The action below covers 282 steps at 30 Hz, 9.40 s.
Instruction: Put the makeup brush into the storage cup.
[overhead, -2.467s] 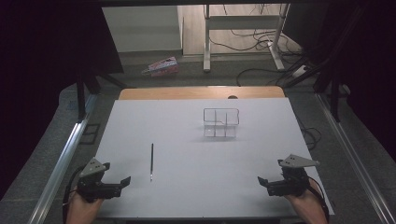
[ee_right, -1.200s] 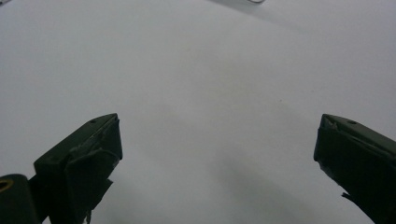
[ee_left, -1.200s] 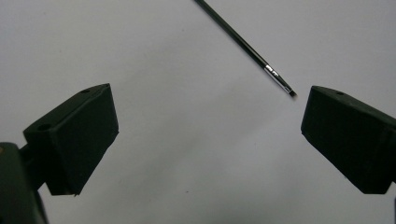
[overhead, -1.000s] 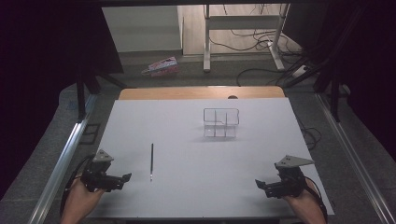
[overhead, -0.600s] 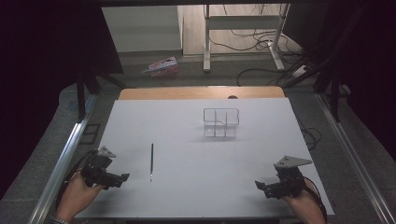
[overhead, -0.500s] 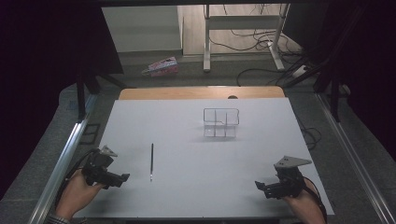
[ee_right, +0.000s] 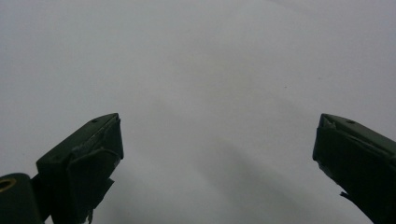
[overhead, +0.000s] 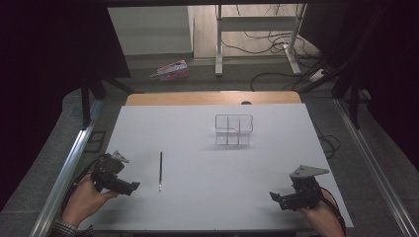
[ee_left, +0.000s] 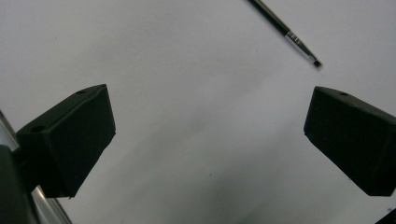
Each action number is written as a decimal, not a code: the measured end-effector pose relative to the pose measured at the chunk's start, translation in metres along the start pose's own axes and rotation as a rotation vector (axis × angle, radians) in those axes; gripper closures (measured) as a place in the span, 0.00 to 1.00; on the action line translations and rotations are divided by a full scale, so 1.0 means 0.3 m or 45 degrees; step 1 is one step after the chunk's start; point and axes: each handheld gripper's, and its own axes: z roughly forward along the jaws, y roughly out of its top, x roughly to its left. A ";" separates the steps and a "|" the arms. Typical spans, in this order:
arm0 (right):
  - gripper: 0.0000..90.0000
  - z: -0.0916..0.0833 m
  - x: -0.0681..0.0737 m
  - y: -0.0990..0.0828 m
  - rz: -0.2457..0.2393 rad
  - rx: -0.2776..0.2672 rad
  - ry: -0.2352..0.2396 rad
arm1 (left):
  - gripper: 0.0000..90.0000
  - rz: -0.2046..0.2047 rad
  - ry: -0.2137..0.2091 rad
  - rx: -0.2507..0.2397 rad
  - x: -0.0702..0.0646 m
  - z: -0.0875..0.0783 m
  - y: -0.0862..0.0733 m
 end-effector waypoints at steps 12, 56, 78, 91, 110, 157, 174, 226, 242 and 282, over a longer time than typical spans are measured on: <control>0.02 0.002 0.003 0.000 -0.001 0.003 0.017 | 0.05 0.012 -0.012 0.003 -0.019 0.026 0.060; 0.02 0.008 0.007 -0.002 -0.008 0.022 0.037 | 0.14 0.068 -0.053 0.035 -0.086 0.142 0.295; 0.03 0.012 0.007 -0.003 -0.017 0.032 0.043 | 0.22 0.012 -0.066 0.083 -0.082 0.233 0.261; 0.03 0.016 0.009 -0.004 -0.022 0.042 0.051 | 0.26 0.032 -0.045 0.134 -0.090 0.265 0.254; 0.04 0.017 0.012 -0.003 -0.029 0.046 0.054 | 0.96 -0.021 -0.140 0.171 -0.074 0.242 0.238; 0.01 0.005 0.037 0.010 -0.101 -0.024 0.041 | 0.96 0.175 -0.565 -0.116 -0.227 0.089 0.227; 0.01 0.004 0.060 0.025 -0.138 -0.042 0.033 | 0.96 0.242 -0.681 -0.150 -0.290 0.094 0.255; 0.48 0.052 0.287 0.183 -0.826 -0.038 -0.023 | 0.96 0.435 -0.842 -0.018 -0.433 0.146 0.382; 0.54 0.072 0.340 0.204 -0.966 -0.072 0.003 | 0.96 0.488 -0.869 0.023 -0.485 0.159 0.419; 0.95 0.116 0.355 0.212 -0.906 0.094 0.149 | 0.28 0.371 -0.703 -0.233 -0.404 0.090 0.411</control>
